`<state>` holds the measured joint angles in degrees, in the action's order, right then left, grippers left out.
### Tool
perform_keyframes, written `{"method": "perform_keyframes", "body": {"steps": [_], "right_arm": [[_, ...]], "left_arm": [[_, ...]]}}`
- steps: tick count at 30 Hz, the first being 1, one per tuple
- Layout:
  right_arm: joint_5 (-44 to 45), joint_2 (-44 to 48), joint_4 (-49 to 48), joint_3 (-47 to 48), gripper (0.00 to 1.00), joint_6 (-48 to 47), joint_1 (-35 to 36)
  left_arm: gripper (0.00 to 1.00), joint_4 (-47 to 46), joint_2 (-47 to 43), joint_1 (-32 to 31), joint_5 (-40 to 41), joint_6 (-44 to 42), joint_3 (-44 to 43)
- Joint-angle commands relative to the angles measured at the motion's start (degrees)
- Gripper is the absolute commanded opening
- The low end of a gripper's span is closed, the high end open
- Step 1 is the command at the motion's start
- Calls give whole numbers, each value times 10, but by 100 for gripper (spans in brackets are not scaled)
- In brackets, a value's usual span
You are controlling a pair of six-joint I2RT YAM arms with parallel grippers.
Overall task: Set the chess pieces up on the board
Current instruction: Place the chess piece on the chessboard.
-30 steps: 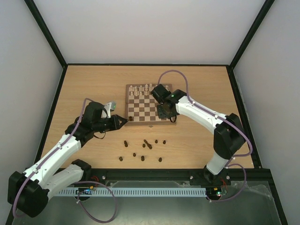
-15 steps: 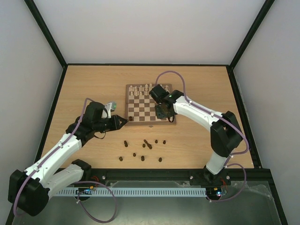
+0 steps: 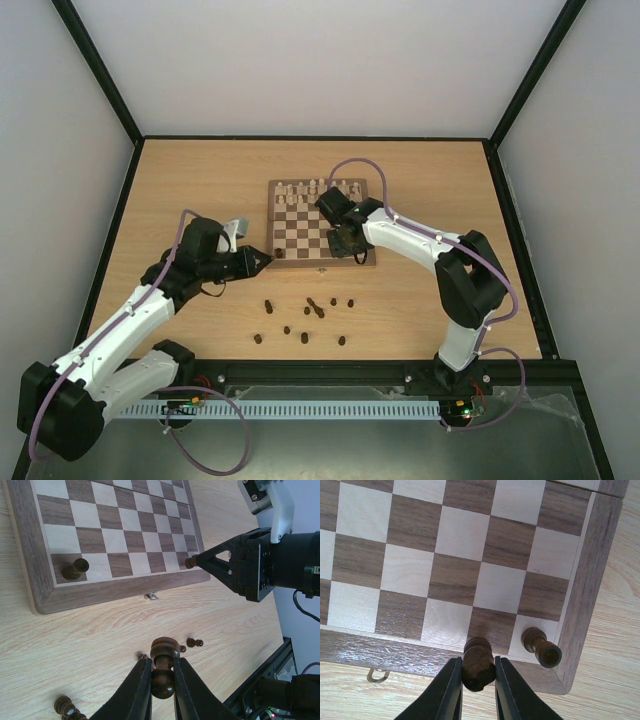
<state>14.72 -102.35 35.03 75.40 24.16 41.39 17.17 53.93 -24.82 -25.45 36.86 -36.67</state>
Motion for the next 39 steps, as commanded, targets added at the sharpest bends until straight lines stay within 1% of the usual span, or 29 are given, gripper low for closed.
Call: {"method": "perform_keyframes", "body": {"steps": [1,17,21,25,28,31,36,39], "right_arm": [[9,-10,-2,-11,18,-4,0],[6,-16,-12,-27,18,-4,-15],[6,-16,-13,-25,24,-5,-16],[1,-13,-15,-22,26,-7,-16],[-3,-8,-15,-19,31,-8,-16],[-16,8,-13,-16,40,-10,-16],[-31,66,-10,-19,53,-12,-16],[-46,106,-13,-31,58,-16,-16]], "left_arm": [[14,-8,-2,3,-6,3,8],[14,-12,-1,3,-5,2,12],[14,-13,4,3,-4,3,12],[14,-11,12,3,-1,1,9],[14,-7,24,3,4,-2,1],[14,5,47,3,14,-9,-20],[14,63,121,3,29,-34,-92],[13,110,180,3,40,-52,-152]]}}
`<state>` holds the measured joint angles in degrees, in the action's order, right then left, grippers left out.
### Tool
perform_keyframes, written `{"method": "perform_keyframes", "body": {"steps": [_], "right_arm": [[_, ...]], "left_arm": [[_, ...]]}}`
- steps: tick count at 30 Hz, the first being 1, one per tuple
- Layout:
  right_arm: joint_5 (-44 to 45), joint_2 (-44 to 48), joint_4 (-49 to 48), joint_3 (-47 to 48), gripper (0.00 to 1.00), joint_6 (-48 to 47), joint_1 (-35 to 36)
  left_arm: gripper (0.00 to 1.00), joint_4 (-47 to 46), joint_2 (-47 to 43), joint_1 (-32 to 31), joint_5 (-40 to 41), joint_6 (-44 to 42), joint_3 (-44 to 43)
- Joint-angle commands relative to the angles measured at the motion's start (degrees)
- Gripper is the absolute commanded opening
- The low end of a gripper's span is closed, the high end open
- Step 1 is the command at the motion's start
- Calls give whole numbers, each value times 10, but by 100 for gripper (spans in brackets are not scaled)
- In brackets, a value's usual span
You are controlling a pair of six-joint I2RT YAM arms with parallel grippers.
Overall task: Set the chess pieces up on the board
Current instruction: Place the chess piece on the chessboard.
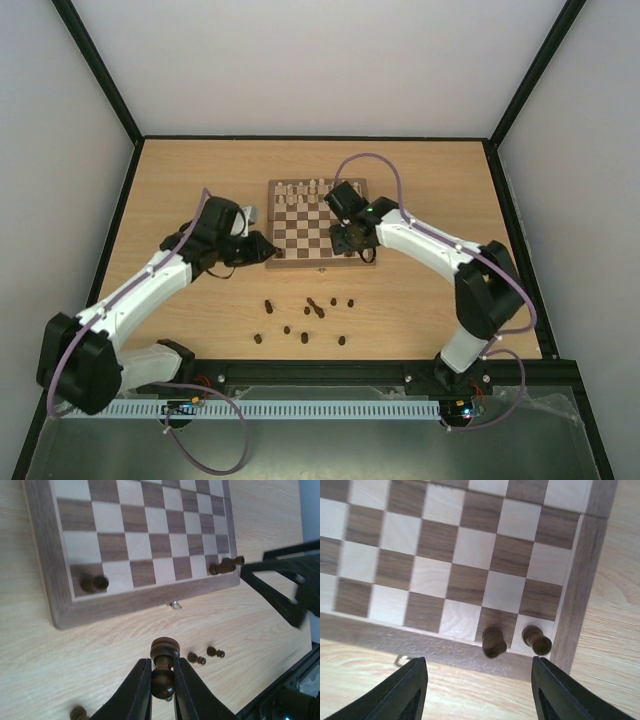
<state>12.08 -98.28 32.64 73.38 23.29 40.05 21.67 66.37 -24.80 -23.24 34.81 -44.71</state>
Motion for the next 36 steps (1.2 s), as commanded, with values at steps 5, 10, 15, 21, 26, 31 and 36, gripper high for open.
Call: {"method": "perform_keyframes", "body": {"steps": [5,10,15,21,26,31,36], "right_arm": [[-52,141,-5,-56,66,-11,-2],[-91,202,-30,-103,71,-3,8],[-129,243,-47,-123,75,-2,26],[-170,266,-56,-120,78,-4,35],[-175,278,-56,-125,79,-5,37],[-176,279,-57,-127,80,-5,38],[-176,278,-57,-127,81,-5,39]], "left_arm": [[13,147,157,2,43,-47,-170],[13,236,262,0,101,-58,-273],[13,323,347,1,161,-66,-375],[13,415,447,-1,182,-83,-489],[13,432,483,-5,186,-85,-520],[15,438,505,-24,200,-84,-529],[15,440,522,-32,204,-84,-547]]}}
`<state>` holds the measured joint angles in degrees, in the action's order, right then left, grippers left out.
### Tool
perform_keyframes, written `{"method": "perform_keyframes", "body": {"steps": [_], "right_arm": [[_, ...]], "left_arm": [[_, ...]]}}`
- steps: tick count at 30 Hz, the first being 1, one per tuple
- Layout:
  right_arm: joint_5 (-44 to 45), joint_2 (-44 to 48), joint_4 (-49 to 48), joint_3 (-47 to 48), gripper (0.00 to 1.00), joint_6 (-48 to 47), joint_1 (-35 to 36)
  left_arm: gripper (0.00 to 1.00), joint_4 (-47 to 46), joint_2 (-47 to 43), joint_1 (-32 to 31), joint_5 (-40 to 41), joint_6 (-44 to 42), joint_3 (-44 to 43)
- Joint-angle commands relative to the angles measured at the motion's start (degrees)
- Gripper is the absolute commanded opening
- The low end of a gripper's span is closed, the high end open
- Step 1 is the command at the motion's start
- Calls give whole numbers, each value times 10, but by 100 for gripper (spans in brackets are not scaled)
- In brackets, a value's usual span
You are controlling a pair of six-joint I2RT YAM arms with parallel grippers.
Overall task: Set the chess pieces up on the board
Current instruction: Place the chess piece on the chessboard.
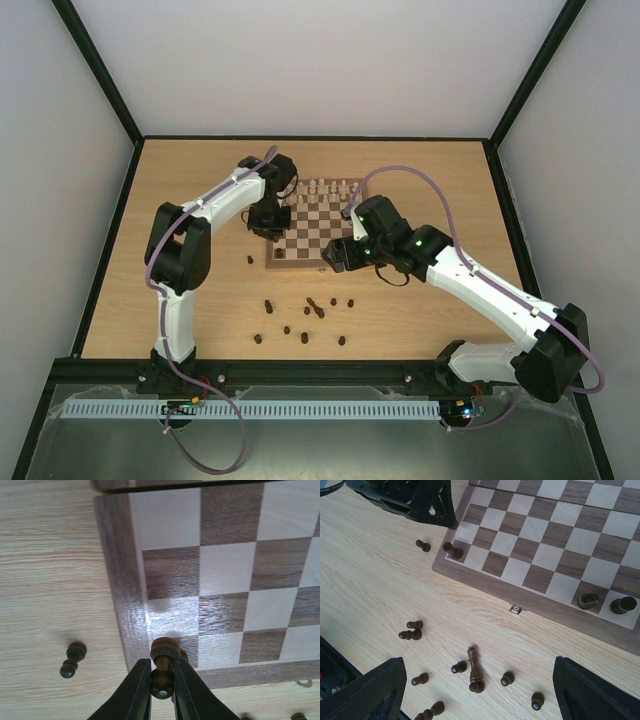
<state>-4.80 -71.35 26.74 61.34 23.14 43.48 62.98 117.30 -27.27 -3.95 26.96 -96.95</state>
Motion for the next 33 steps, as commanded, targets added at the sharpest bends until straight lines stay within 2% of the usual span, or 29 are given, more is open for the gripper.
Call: {"method": "perform_keyframes", "body": {"steps": [1,17,30,33], "right_arm": [[-7,9,1,-7,81,-4,5],[-12,0,-3,-9,82,-5,4],[-10,-3,-4,-11,83,-5,5],[-10,-3,-4,-12,83,-5,4]], "left_arm": [[15,28,16,-10,13,-7,-27],[16,19,50,-22,24,-12,-35],[23,13,49,-23,12,-14,-43],[28,11,47,-24,7,-13,-50]]}}
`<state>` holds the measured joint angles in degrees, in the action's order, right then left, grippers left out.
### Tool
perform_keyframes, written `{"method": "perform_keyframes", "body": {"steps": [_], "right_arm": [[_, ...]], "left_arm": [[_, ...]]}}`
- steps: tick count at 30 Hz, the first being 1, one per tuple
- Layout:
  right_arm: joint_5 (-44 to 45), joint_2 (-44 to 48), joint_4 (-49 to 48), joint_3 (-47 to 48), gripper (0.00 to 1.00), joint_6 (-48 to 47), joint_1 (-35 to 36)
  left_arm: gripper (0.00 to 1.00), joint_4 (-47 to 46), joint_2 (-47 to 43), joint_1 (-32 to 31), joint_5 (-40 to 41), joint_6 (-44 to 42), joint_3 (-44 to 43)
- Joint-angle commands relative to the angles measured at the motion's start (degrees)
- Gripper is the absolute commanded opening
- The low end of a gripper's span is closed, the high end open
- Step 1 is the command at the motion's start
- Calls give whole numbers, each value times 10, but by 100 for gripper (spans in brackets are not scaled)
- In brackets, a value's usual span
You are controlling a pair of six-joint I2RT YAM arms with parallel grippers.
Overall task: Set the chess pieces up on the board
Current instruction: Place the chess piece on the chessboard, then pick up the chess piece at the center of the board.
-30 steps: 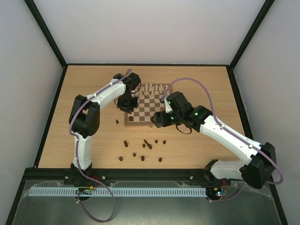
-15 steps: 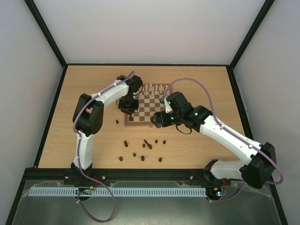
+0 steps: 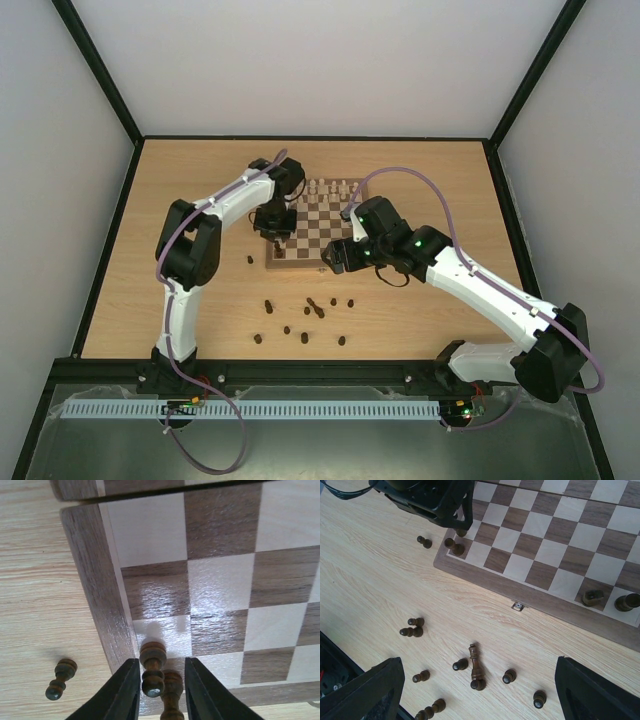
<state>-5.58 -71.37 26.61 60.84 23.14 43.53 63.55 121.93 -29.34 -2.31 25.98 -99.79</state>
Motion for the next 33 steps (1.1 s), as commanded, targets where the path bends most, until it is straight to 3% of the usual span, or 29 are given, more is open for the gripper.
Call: {"method": "perform_keyframes", "body": {"steps": [1,8,13,16,19,23,28,33], "right_arm": [[0,-4,-2,-7,83,-5,4],[9,-11,1,-6,83,-5,4],[20,-33,8,-7,84,-6,4],[32,-49,13,-9,84,-6,4],[50,-70,20,-7,85,-4,6],[74,-92,25,-19,86,17,12],[127,-107,41,-34,85,83,29],[142,-128,19,-78,70,147,45]], "left_arm": [[30,6,0,-3,-10,-3,-25],[45,14,-36,-4,6,6,-72],[64,-7,-143,-5,16,16,-78],[79,-47,-244,-10,7,21,-23],[98,-121,-360,-12,-29,35,98],[99,-205,-497,-19,-76,66,256],[99,-263,-622,-28,-84,87,385],[99,-313,-681,-29,-115,91,448]]}}
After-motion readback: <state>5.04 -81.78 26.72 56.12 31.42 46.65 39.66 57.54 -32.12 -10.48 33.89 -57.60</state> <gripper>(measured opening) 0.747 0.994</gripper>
